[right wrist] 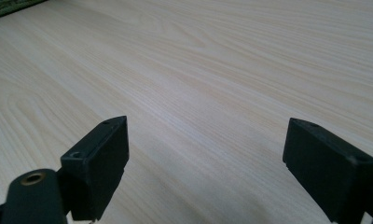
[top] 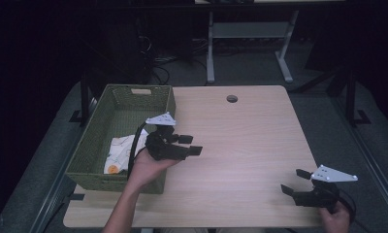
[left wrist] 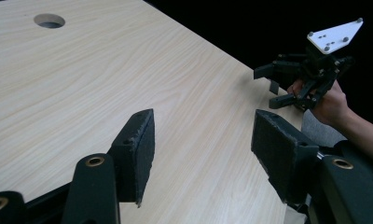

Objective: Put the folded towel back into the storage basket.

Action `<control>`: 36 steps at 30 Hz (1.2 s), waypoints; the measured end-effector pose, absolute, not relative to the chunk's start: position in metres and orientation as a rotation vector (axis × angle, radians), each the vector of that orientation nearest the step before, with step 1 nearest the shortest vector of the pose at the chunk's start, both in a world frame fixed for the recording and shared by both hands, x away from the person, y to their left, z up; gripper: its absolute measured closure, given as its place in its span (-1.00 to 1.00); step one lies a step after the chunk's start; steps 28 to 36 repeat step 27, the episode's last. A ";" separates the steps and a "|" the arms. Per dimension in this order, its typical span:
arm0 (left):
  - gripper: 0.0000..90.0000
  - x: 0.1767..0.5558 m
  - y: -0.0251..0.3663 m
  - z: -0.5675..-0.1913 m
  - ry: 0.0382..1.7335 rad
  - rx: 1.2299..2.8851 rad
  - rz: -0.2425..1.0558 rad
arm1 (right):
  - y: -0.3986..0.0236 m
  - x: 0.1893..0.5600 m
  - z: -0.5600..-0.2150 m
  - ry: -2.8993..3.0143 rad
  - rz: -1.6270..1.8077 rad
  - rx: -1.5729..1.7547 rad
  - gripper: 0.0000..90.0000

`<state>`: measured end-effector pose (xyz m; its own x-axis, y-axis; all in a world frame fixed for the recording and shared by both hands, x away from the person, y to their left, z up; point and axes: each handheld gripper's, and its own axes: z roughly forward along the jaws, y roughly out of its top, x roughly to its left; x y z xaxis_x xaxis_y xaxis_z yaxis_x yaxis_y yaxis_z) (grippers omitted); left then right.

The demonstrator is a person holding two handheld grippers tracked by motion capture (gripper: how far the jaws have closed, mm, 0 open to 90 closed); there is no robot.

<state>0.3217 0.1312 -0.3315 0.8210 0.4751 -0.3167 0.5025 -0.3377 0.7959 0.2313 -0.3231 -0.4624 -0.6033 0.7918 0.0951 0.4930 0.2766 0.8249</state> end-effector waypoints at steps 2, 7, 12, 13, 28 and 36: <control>-0.12 0.322 0.122 -0.334 0.713 1.987 -0.040 | -0.325 0.231 -0.463 2.204 1.253 1.175 -0.70; -0.13 0.320 0.110 -0.339 0.718 1.999 -0.028 | -0.327 0.231 -0.463 2.203 1.252 1.187 -0.70; -0.14 0.320 0.101 -0.347 0.712 1.981 -0.029 | -0.326 0.231 -0.464 2.198 1.246 1.193 -0.70; -0.14 0.319 0.098 -0.349 0.711 1.981 -0.035 | -0.326 0.231 -0.464 2.197 1.247 1.194 -0.70; -0.17 0.314 0.071 -0.379 0.680 2.047 -0.049 | -0.327 0.231 -0.470 2.182 1.228 1.236 -0.70; -0.17 0.314 0.071 -0.379 0.680 2.047 -0.049 | -0.327 0.231 -0.470 2.182 1.228 1.236 -0.70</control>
